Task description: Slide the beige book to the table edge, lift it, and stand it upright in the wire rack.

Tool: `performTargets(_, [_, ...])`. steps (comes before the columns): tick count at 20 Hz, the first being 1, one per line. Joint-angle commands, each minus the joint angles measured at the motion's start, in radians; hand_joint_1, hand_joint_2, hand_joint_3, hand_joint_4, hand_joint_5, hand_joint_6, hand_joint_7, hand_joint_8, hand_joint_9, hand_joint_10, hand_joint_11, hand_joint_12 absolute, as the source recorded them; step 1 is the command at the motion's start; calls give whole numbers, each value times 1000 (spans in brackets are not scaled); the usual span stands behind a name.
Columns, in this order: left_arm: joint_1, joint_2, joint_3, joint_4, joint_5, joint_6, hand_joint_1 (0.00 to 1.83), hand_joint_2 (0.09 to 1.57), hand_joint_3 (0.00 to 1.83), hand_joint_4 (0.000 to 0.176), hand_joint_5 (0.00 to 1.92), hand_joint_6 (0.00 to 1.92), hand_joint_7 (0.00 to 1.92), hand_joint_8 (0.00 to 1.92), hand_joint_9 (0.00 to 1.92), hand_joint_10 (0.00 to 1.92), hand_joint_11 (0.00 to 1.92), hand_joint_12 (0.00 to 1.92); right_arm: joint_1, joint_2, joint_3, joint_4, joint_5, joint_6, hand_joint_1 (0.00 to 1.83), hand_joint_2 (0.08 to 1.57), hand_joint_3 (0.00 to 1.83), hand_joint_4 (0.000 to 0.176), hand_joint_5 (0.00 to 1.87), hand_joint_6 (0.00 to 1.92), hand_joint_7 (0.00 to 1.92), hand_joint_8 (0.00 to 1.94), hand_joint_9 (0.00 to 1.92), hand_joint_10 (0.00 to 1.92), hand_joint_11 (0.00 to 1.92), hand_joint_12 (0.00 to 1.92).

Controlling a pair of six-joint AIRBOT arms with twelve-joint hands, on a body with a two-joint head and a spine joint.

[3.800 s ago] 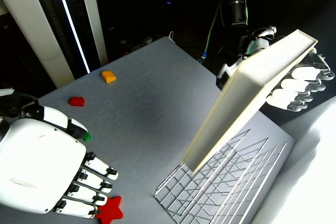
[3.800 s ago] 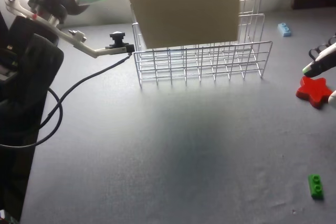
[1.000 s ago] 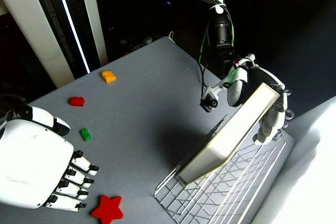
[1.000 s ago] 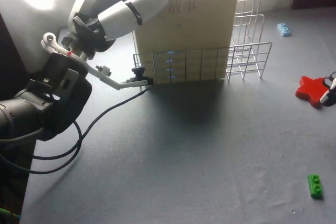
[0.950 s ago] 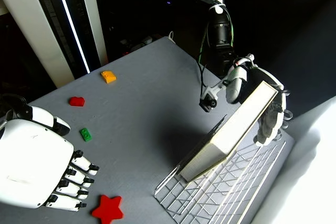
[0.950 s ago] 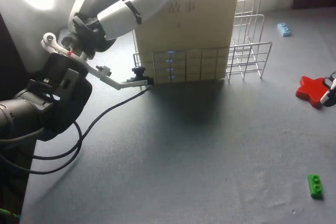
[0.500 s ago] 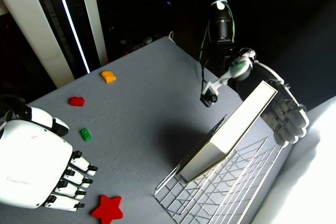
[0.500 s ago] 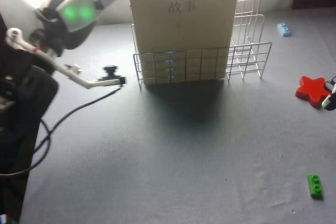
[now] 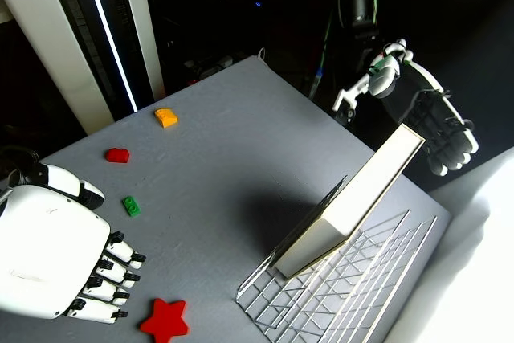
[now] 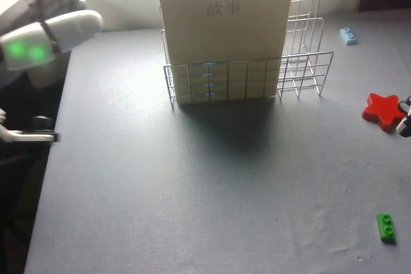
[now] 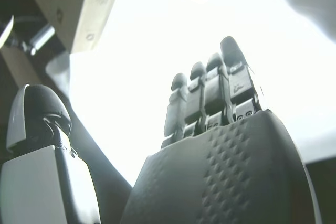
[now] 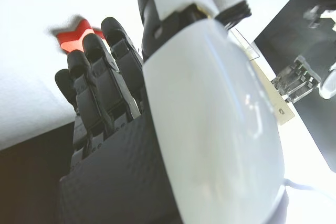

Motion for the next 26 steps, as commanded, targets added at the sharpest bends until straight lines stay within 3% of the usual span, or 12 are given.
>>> performTargets(1, [7,29,-2,-28,-108,6,689,977,6,30,136,0,97,1,70,2,0,397,-1,7,1,-35,-49,2,287,1184,0,0,356,1,357,4,339,3,0,938])
performTargets(11, [6,346,-215,-28,161,380,641,993,6,19,185,2,183,11,163,16,0,503,-3,11,-7,-35,-49,2,286,1193,0,0,365,8,383,9,364,10,0,926])
performTargets(12, [6,383,-237,-28,182,416,640,1009,2,0,267,12,255,11,259,20,0,684,-3,12,-9,-35,-48,2,285,1194,0,0,374,4,396,4,387,8,4,970])
performTargets(15, [6,454,-281,-27,227,473,611,1053,1,0,374,2,423,8,402,15,47,890,0,14,-14,-35,-49,3,306,1186,0,0,444,8,461,6,440,10,50,1010])
performTargets(17, [-8,500,-316,-25,278,542,659,1094,0,0,605,15,700,26,709,78,267,1012,5,13,-15,-21,-58,11,297,1201,0,0,636,16,698,13,699,46,284,1129])
performTargets(20, [-59,557,-360,-5,355,634,709,1139,3,0,831,55,908,65,911,184,362,1262,6,13,-15,44,-39,134,345,1241,0,0,832,22,908,14,916,271,503,1391])
performTargets(21, [-77,573,-371,21,383,651,937,1149,4,79,909,886,1075,73,902,582,450,1433,9,13,-15,61,-43,140,360,1251,1,0,988,52,1060,30,863,833,637,1552])
performTargets(22, [-93,584,-378,59,409,664,937,1149,4,79,909,886,1075,73,902,582,450,1433,11,12,-15,77,-69,140,360,1251,1,0,988,52,1060,30,863,833,637,1552])
performTargets(23, [-115,595,-386,101,441,676,962,1177,3,113,852,1153,1065,292,835,901,488,1528,11,12,-15,95,-124,140,400,1257,1,0,969,306,1077,190,744,1224,647,1687])
performTargets(24, [-127,598,-394,118,455,680,947,1202,1,137,811,1287,871,1022,739,1368,527,1705,11,12,-16,107,-174,141,462,1262,1,0,790,1093,874,1123,790,1560,778,1807])
performTargets(25, [-128,599,-398,118,458,681,940,1222,3,118,778,1352,834,1269,729,1543,550,1824,11,12,-16,116,-217,141,448,1275,2,0,771,1307,849,1392,813,1687,818,1878])
performTargets(26, [-129,600,-404,122,465,682,943,1250,10,66,732,1436,806,1584,737,1809,638,1902,10,12,-18,128,-269,141,451,1289,3,0,746,1619,851,1692,869,1874,912,1912])
